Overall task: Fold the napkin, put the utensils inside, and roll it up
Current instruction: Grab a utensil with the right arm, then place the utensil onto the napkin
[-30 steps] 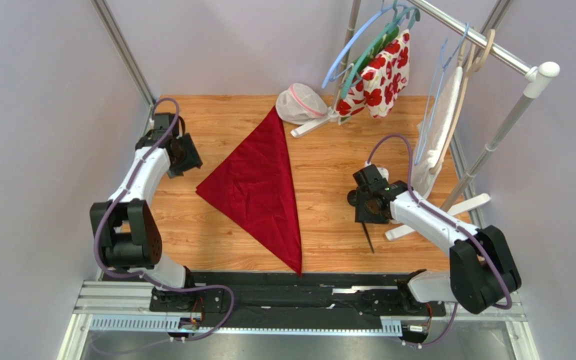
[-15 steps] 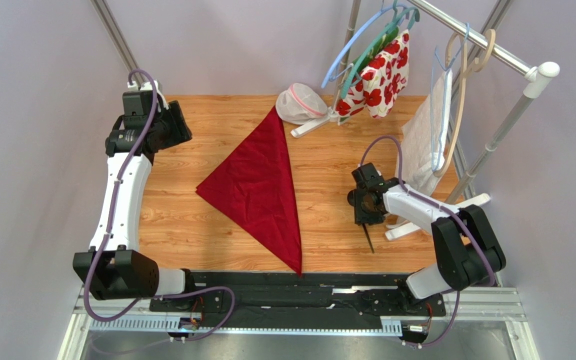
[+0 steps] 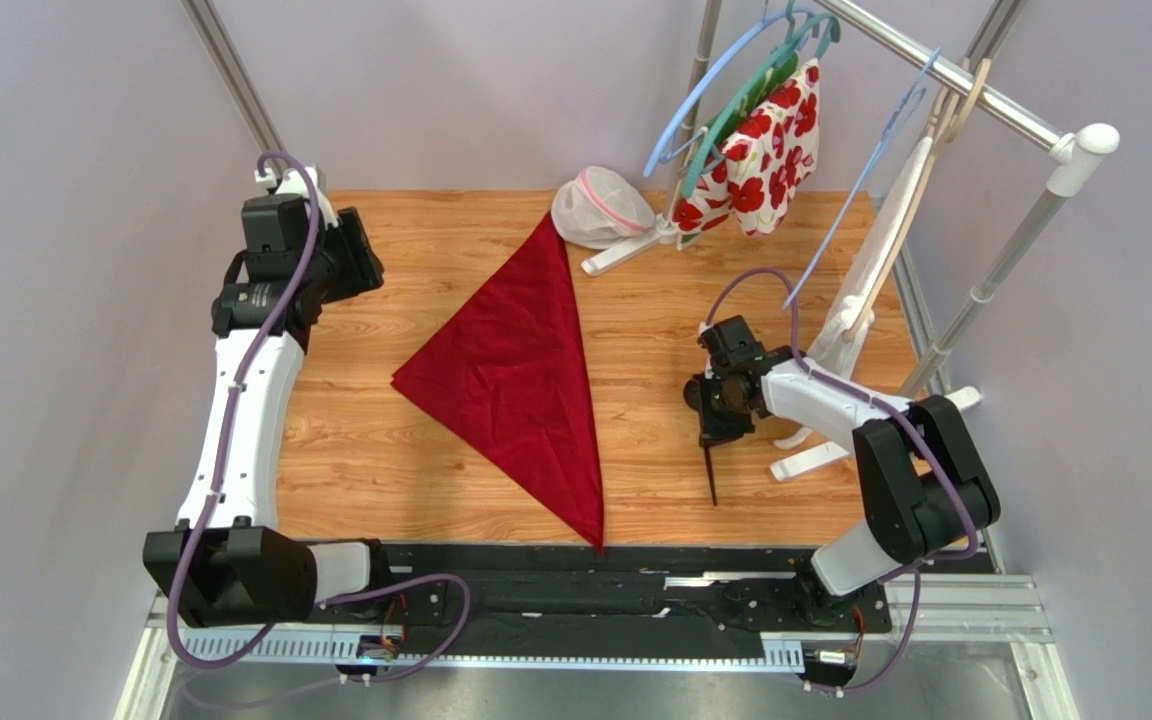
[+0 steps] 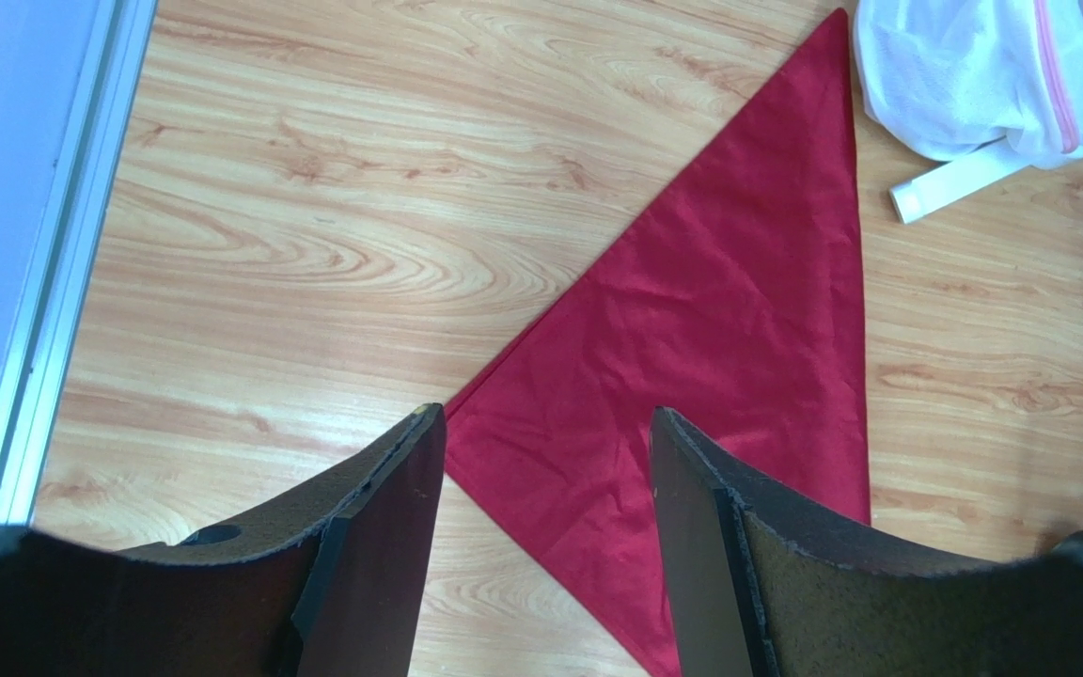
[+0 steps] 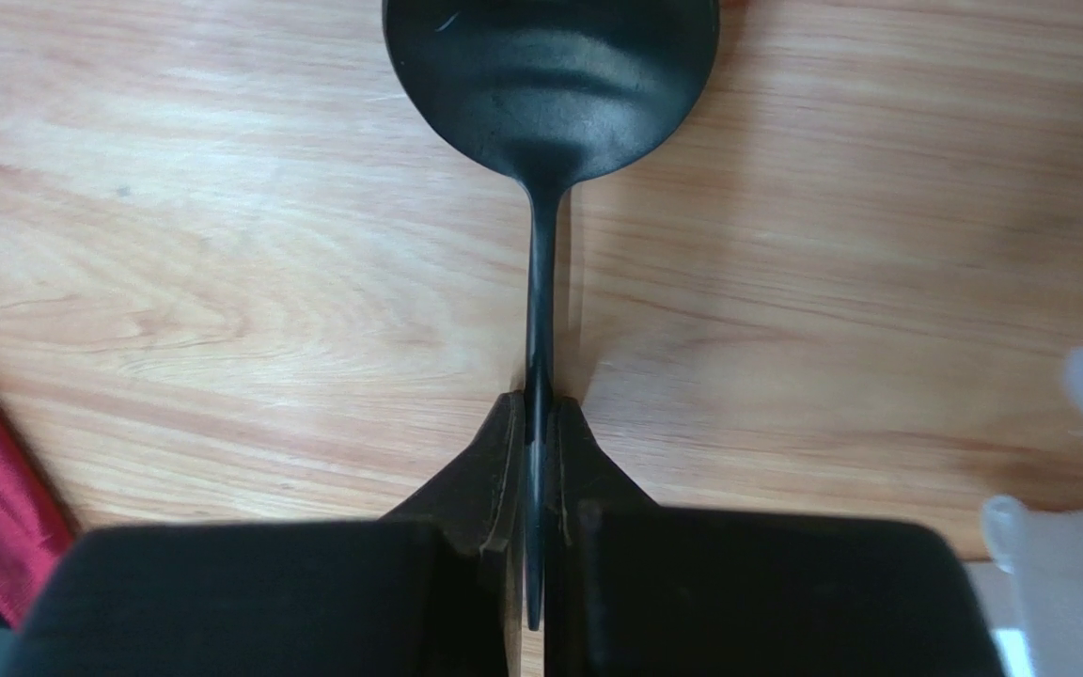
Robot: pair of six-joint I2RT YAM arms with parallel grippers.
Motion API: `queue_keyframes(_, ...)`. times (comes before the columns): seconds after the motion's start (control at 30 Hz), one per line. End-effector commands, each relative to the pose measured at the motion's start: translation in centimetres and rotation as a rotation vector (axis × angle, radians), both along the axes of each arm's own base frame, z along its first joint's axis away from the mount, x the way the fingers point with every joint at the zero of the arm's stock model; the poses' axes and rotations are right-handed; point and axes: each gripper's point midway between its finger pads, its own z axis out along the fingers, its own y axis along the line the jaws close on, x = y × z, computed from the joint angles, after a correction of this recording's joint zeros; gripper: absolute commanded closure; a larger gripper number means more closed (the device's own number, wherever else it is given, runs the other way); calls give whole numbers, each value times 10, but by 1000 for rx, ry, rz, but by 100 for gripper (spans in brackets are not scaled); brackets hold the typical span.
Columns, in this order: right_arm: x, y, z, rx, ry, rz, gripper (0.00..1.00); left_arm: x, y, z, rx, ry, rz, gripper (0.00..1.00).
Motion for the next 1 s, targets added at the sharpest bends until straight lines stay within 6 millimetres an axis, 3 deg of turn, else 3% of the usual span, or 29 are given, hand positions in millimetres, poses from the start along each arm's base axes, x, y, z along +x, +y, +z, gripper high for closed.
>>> queue_keyframes(0.0, -3, 31, 4, 56, -17, 40, 100, 7, 3, 5, 36, -80, -17, 36)
queue_keyframes(0.17, 23, 75, 58, 158, -143, 37, 100, 4, 0, -7, -3, -43, -24, 37)
queue_keyframes(0.27, 32, 98, 65, 175, -143, 61, 100, 2, -5, -7, -23, -48, -42, 37)
queue_keyframes(0.3, 41, 109, 77, 191, -168, 71, 100, 2, -8, -7, -29, -49, -51, 37)
queue_keyframes(0.63, 78, 193, 80, 229, -151, 166, 100, 2, -11, -10, -67, -36, -65, 37)
queue_keyframes(0.73, 88, 208, 71, 236, -125, 159, 100, 3, -13, -10, -76, -36, -73, 37)
queue_keyframes(0.93, 101, 219, 49, 224, -85, 113, 100, 3, -13, -11, -102, -34, -76, 37)
queue_keyframes(0.97, 104, 224, 52, 235, -91, 115, 100, 3, -14, -11, -109, -32, -80, 37)
